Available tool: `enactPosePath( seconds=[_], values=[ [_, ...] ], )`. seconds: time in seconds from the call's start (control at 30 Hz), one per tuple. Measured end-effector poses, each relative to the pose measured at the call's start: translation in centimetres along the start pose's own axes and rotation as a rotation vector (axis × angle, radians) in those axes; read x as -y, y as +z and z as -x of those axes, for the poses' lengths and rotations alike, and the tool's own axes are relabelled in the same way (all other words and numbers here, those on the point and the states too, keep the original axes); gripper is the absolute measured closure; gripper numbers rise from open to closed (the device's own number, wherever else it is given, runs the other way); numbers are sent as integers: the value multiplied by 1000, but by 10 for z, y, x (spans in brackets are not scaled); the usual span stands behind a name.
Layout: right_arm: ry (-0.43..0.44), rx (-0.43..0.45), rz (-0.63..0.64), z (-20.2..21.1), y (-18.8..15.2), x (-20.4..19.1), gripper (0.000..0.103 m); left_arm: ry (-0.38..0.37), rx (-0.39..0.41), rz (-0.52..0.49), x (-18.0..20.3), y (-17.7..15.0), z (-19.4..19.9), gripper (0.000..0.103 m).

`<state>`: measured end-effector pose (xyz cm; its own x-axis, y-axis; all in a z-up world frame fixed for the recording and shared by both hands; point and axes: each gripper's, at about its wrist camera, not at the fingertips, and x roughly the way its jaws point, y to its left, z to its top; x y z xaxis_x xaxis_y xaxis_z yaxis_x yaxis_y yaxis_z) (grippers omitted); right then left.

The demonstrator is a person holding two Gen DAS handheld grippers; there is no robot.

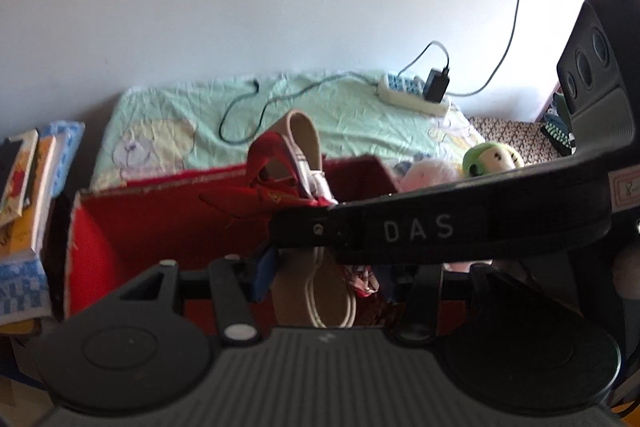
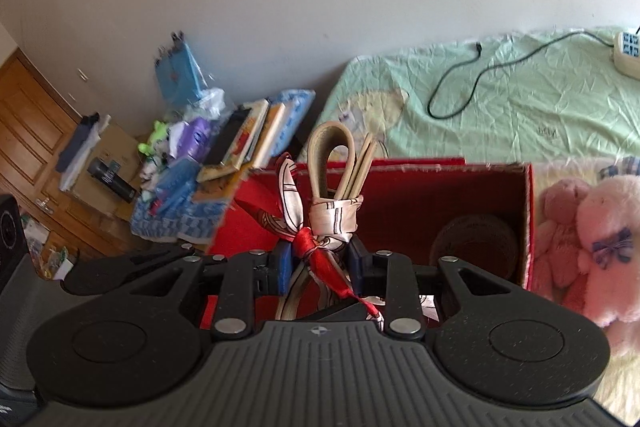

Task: Organize objects
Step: 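Carry the sandal over the red box and lower it inside with the right tool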

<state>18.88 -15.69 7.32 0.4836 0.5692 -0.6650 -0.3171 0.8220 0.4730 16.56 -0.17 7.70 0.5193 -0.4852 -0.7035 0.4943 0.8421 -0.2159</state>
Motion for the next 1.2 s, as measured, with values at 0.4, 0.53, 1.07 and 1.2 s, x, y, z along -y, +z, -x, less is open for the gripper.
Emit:
enactPosePath(
  seconds=[0.4, 0.53, 1.07, 1.2],
  values=[
    [-142, -227, -119, -69, -19, 28, 73, -81, -198, 11, -35, -29, -65, 49],
    [-162, -281, -130, -79, -21, 31, 73, -95, -210, 20, -43, -31, -68, 47],
    [-267, -302, -153, -72, -28, 36, 72, -28, -241, 0, -48, -30, -75, 36],
    [-252, -321, -169, -74, -26, 42, 67, -9, -251, -16, -46, -28, -80, 30]
  ],
)
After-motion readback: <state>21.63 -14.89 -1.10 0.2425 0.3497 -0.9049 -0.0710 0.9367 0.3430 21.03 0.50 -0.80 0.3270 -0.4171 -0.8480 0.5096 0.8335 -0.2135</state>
